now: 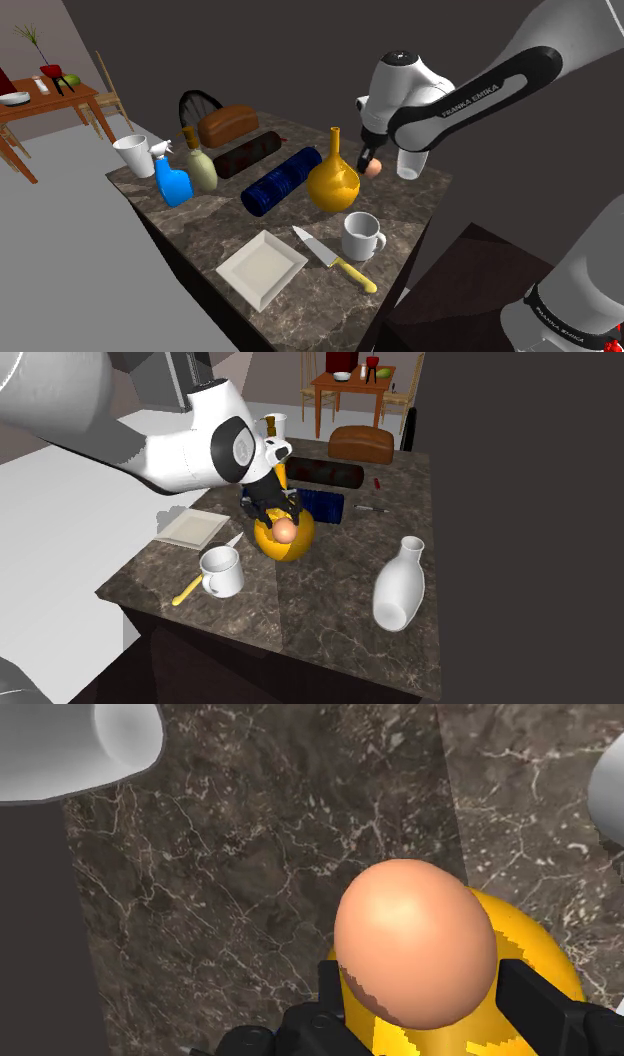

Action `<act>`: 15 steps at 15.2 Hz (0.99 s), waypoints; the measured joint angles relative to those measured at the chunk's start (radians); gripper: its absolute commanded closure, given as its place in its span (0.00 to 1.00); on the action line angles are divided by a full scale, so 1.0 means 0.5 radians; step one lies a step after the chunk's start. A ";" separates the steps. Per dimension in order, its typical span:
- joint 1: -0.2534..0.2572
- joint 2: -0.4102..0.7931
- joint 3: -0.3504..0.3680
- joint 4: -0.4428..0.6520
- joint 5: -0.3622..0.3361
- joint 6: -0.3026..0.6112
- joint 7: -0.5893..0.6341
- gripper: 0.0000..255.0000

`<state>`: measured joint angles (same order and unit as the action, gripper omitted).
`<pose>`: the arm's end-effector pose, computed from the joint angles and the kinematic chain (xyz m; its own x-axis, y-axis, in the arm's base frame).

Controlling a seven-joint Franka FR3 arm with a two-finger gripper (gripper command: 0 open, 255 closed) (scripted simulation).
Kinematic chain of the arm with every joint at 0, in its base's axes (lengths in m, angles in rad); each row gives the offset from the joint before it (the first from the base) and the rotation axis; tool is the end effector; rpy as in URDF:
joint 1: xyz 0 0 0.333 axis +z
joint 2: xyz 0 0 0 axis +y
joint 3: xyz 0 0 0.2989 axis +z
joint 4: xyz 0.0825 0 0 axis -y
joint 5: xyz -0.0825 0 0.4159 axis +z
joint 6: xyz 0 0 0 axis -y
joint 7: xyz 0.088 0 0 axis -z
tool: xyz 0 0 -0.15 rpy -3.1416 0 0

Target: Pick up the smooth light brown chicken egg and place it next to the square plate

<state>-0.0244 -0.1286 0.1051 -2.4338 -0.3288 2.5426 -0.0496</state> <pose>0.5273 0.0379 0.2976 0.9024 0.3890 0.1853 0.3362 -0.9047 0.2617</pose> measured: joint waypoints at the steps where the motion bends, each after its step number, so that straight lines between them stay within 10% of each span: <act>1: 0.021 0.011 0.035 0.010 -0.016 -0.012 0.067 1.00; 15: 0.302 0.364 0.392 0.445 -0.209 -0.293 0.792 1.00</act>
<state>0.1267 0.0536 0.3013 -2.2112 -0.4333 2.3963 0.3464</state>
